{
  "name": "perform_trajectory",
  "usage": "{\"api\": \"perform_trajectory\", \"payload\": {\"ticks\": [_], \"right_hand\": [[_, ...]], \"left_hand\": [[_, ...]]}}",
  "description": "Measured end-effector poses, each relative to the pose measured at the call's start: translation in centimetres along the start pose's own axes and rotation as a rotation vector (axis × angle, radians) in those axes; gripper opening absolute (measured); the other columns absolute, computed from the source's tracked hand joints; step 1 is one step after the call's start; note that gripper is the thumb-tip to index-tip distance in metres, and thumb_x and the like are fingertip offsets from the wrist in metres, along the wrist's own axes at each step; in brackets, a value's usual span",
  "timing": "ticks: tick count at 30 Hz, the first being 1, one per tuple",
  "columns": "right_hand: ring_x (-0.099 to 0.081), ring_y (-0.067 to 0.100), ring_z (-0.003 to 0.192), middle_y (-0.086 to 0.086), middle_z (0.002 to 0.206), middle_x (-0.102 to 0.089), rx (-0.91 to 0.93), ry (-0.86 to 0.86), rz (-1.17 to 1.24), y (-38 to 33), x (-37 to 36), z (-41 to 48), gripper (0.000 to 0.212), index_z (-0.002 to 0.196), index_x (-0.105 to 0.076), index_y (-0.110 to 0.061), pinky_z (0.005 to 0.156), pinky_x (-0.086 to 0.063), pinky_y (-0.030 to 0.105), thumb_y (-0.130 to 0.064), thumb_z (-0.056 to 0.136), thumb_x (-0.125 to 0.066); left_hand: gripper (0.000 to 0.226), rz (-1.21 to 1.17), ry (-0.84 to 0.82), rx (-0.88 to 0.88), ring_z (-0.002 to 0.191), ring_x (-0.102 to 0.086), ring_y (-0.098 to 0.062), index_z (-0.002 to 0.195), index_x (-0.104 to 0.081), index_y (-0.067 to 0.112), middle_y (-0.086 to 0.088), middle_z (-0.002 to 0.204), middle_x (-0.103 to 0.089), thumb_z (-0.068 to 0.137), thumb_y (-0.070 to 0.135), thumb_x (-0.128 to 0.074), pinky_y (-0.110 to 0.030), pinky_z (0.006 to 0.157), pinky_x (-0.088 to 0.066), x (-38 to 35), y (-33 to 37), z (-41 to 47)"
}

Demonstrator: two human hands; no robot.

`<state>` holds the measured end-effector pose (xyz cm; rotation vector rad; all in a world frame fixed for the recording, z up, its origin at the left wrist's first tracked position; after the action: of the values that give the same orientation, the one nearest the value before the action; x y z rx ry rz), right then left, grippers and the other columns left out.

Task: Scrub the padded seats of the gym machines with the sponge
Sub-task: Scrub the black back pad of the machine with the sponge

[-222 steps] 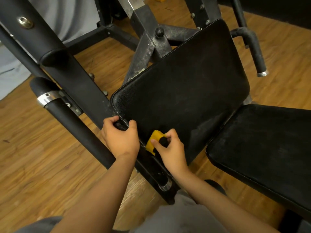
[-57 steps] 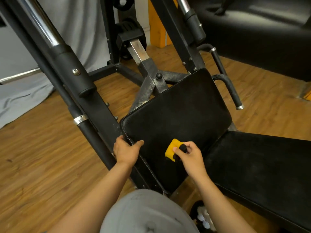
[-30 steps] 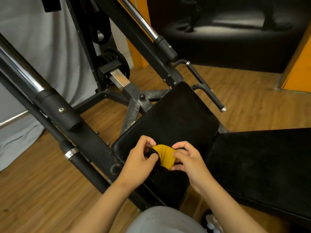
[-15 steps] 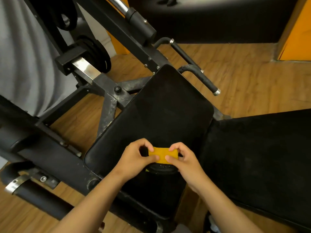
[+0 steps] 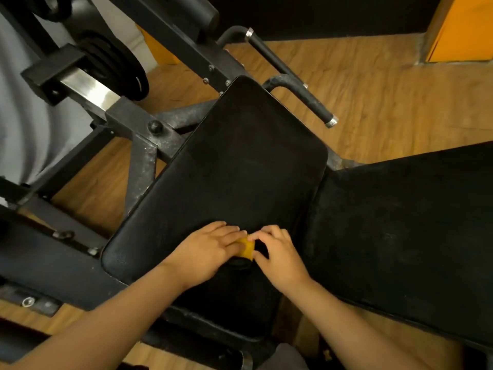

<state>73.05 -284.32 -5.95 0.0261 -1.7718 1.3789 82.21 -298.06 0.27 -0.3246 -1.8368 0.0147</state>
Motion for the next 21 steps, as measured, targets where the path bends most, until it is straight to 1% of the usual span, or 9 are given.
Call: {"api": "perform_trajectory", "payload": {"ticks": [1, 3, 4, 6, 8, 9, 14, 18, 21], "right_hand": [[-0.037, 0.012, 0.126, -0.008, 0.132, -0.042, 0.012, -0.053, -0.124, 0.2, 1.2, -0.4, 0.037, 0.129, -0.053, -0.027, 0.105, -0.036, 0.028, -0.025, 0.092, -0.059], [-0.026, 0.015, 0.139, -0.006, 0.149, -0.032, 0.018, -0.142, -0.372, 0.9, 4.0, -1.6, 0.051, 0.143, -0.039, -0.024, 0.112, -0.026, 0.031, -0.033, 0.095, -0.054], [-0.019, 0.016, 0.144, -0.003, 0.154, -0.026, 0.015, -0.181, -0.478, 1.5, 5.4, -2.2, 0.058, 0.147, -0.032, -0.022, 0.115, -0.019, 0.032, -0.037, 0.095, -0.052], [-0.006, 0.017, 0.148, 0.0, 0.16, -0.015, -0.004, -0.26, -0.654, 2.6, 8.0, -3.6, 0.069, 0.152, -0.021, -0.018, 0.118, -0.008, 0.033, -0.046, 0.095, -0.048], [0.001, 0.017, 0.149, 0.001, 0.162, -0.007, -0.012, -0.322, -0.788, 3.6, 10.3, -4.9, 0.075, 0.154, -0.014, -0.017, 0.119, -0.002, 0.036, -0.054, 0.095, -0.042], [0.003, 0.016, 0.149, 0.001, 0.162, -0.005, -0.011, -0.344, -0.832, 3.9, 11.3, -5.3, 0.076, 0.154, -0.013, -0.017, 0.119, 0.0, 0.036, -0.057, 0.095, -0.039], [-0.002, 0.013, 0.149, -0.002, 0.161, -0.012, -0.024, -0.423, -0.858, 4.6, 13.3, -5.9, 0.073, 0.153, -0.02, -0.021, 0.12, 0.001, 0.036, -0.062, 0.094, -0.034], [-0.006, 0.014, 0.148, -0.001, 0.16, -0.016, -0.019, -0.42, -0.858, 4.6, 12.5, -5.8, 0.068, 0.151, -0.024, -0.021, 0.12, -0.001, 0.037, -0.059, 0.096, -0.034], [-0.008, 0.015, 0.148, 0.0, 0.16, -0.018, -0.022, -0.415, -0.85, 4.7, 12.3, -5.7, 0.067, 0.151, -0.026, -0.019, 0.12, -0.002, 0.037, -0.057, 0.096, -0.034]], "left_hand": [[0.052, -0.001, -0.022, 0.002, 0.13, -0.051, -0.017, 0.131, -0.06, 0.026, 0.003, 0.143, -0.052, 0.08, 0.031, -0.066, -0.036, 0.109, -0.031, -0.2, -0.3, -0.3], [0.057, 0.008, -0.093, 0.009, 0.141, -0.036, -0.016, 0.143, -0.047, 0.026, 0.003, 0.154, -0.036, 0.089, 0.046, -0.048, -0.035, 0.113, -0.022, -0.7, -0.9, -1.0], [0.061, 0.013, -0.119, 0.003, 0.144, -0.028, -0.017, 0.147, -0.04, 0.026, 0.002, 0.158, -0.027, 0.091, 0.048, -0.047, -0.035, 0.115, -0.019, -0.8, -0.9, -1.2], [0.062, 0.02, -0.12, -0.014, 0.148, -0.017, -0.018, 0.152, -0.028, 0.027, 0.003, 0.161, -0.015, 0.096, 0.043, -0.048, -0.034, 0.116, -0.01, -0.9, -0.6, -1.1], [0.059, -0.002, -0.141, -0.019, 0.15, -0.003, -0.016, 0.154, -0.014, 0.03, 0.007, 0.162, 0.0, 0.102, 0.036, -0.04, -0.03, 0.115, 0.003, -1.0, -0.1, -0.9], [0.057, -0.008, -0.154, -0.031, 0.15, 0.001, -0.016, 0.154, -0.01, 0.031, 0.007, 0.162, 0.004, 0.103, 0.034, -0.036, -0.03, 0.115, 0.005, -1.1, 0.3, -0.7], [0.058, 0.021, -0.269, -0.125, 0.15, 0.008, -0.017, 0.155, -0.006, 0.032, 0.007, 0.162, 0.013, 0.105, 0.025, -0.034, -0.034, 0.119, 0.004, -2.9, 4.0, 1.0], [0.063, 0.043, -0.304, -0.22, 0.149, 0.01, -0.02, 0.155, -0.008, 0.034, 0.005, 0.162, 0.013, 0.102, 0.018, -0.039, -0.039, 0.119, 0.004, -4.4, 6.9, 2.1], [0.062, 0.065, -0.288, -0.267, 0.15, 0.009, -0.021, 0.154, -0.012, 0.034, 0.005, 0.163, 0.01, 0.102, 0.017, -0.04, -0.041, 0.119, 0.005, -5.5, 7.5, 2.3]]}}
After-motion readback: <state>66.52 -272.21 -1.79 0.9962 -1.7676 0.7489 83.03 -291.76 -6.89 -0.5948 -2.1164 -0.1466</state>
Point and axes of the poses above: each hand's wrist, its own z-axis towards the middle knuckle, its own x-axis out of the back of the hand, y = z × x, the point moved 2 cm from there along z, towards the middle knuckle
